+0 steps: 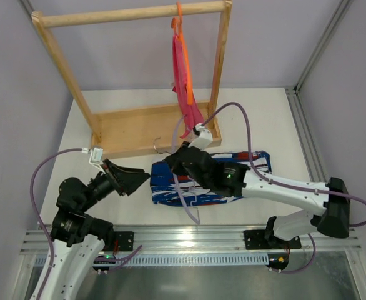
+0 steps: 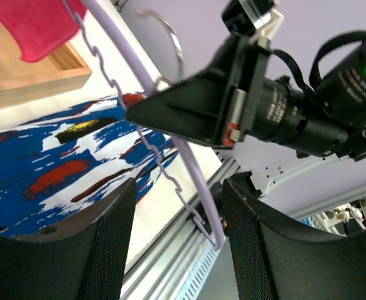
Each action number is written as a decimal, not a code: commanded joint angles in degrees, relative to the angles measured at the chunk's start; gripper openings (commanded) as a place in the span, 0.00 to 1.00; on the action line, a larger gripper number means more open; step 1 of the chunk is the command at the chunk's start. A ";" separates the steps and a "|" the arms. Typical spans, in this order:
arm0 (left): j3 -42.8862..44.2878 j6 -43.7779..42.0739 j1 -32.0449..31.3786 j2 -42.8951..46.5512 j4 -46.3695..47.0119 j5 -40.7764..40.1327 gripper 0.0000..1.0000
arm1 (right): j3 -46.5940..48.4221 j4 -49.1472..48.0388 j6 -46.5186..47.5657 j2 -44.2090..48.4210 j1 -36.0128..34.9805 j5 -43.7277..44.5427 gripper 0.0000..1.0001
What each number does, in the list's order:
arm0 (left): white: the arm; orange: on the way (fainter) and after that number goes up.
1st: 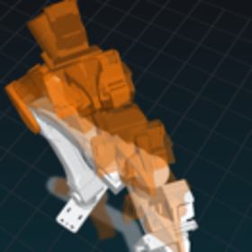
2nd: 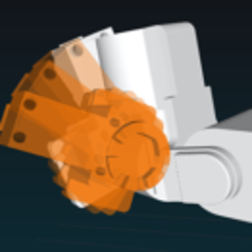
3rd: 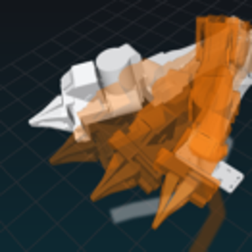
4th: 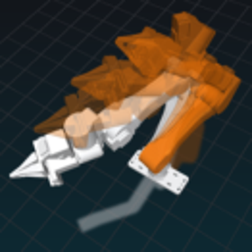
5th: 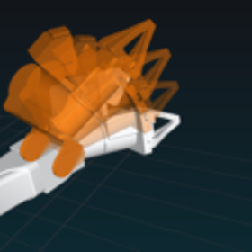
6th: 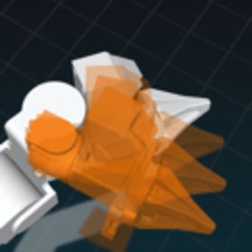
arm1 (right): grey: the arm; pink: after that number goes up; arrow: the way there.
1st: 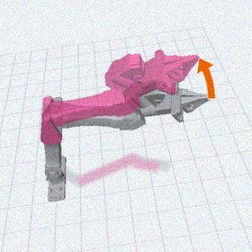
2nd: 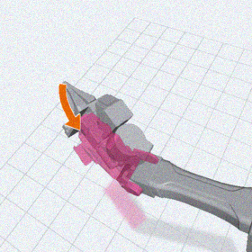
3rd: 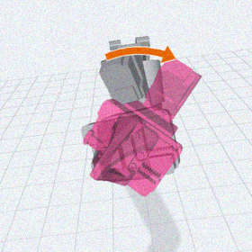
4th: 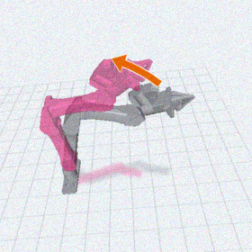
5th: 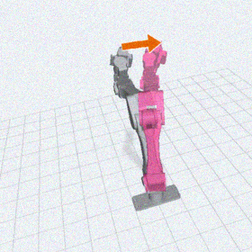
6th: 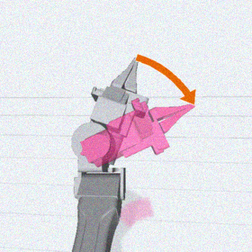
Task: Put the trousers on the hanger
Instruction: Pass the hanger from the left arm to the right, then place trousers on hanger
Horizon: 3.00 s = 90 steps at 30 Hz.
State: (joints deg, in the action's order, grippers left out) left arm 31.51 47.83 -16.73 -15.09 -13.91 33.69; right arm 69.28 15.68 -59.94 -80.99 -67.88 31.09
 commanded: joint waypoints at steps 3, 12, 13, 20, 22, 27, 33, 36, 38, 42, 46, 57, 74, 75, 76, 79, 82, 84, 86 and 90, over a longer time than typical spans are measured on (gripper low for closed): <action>2.07 0.95 0.21 -3.89 2.03 0.32 0.59 | -12.63 -4.34 4.92 14.53 -0.24 -3.40 0.04; -0.13 11.20 -0.05 -13.29 19.52 7.78 0.67 | -22.42 -3.20 9.06 22.81 0.64 -11.23 0.04; -0.39 11.92 -0.49 -13.91 21.45 8.49 0.67 | -22.78 -4.86 8.62 22.46 0.64 -11.23 0.04; 0.39 8.60 -4.80 -16.54 14.11 6.65 0.67 | -21.82 -9.10 7.21 17.11 0.55 -7.98 0.04; 2.06 6.32 -6.29 -19.61 7.71 6.04 0.65 | -19.54 -8.48 7.56 14.38 0.55 -7.28 0.04; 2.60 5.34 -8.05 -23.75 4.43 3.49 0.58 | -15.93 -8.21 7.74 10.16 0.64 -6.22 0.04; 3.03 4.55 -8.41 -24.46 1.43 -1.70 0.49 | -14.34 -8.21 8.44 7.43 0.64 -7.18 0.04; 3.21 5.69 -8.41 -24.02 1.78 -3.19 0.40 | -14.17 -7.69 9.05 6.20 0.64 -7.62 0.06; 3.21 6.04 -8.49 -24.37 2.31 -3.11 0.35 | -13.99 -6.46 9.49 5.50 0.64 -7.97 0.07; 3.82 6.13 -8.58 -25.78 1.61 -2.58 0.10 | -13.20 -4.61 10.02 3.48 0.46 -8.07 0.10; 4.53 6.74 -9.02 -26.13 -0.06 -4.07 0.00 | -13.03 -3.73 10.98 2.68 0.38 -8.07 0.14; 9.88 9.29 -9.90 -27.53 -5.51 -10.31 0.00 | -0.12 12.17 17.84 -4.87 -6.21 2.74 0.54; 12.96 9.65 -13.68 -30.87 -7.09 -14.53 0.01 | 15.44 40.89 9.06 -21.74 -15.61 25.50 0.40; 13.31 9.56 -13.85 -31.05 -7.27 -14.62 0.01 | 17.28 42.66 8.10 -22.45 -15.97 26.47 0.32; 13.58 9.47 -13.94 -31.31 -7.62 -14.79 0.00 | 18.17 44.50 6.87 -23.24 -16.23 27.52 0.28; 14.55 9.38 -14.03 -31.58 -8.06 -14.88 0.00 | 20.90 52.41 2.03 -24.65 -17.02 30.60 0.05; 16.30 9.12 -14.03 -31.58 -7.89 -14.80 0.16 | 19.33 52.71 -0.88 -22.38 -17.20 31.66 0.04; 18.32 8.33 -14.03 -31.93 -9.28 -15.58 0.35 | 14.69 50.16 -0.18 -17.92 -17.20 30.70 0.04; 23.58 5.53 -14.03 -33.24 -12.09 -16.46 0.41 | 10.29 43.95 0.53 -13.43 -17.11 29.73 0.04; 32.64 0.16 -13.94 -37.89 -21.30 -20.75 0.50 | -8.92 25.14 6.67 2.64 -16.41 23.25 0.04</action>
State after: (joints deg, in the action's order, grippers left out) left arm 58.11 52.86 -30.79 -51.31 -30.39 16.84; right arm 69.43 53.71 -55.92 -89.25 -84.53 55.96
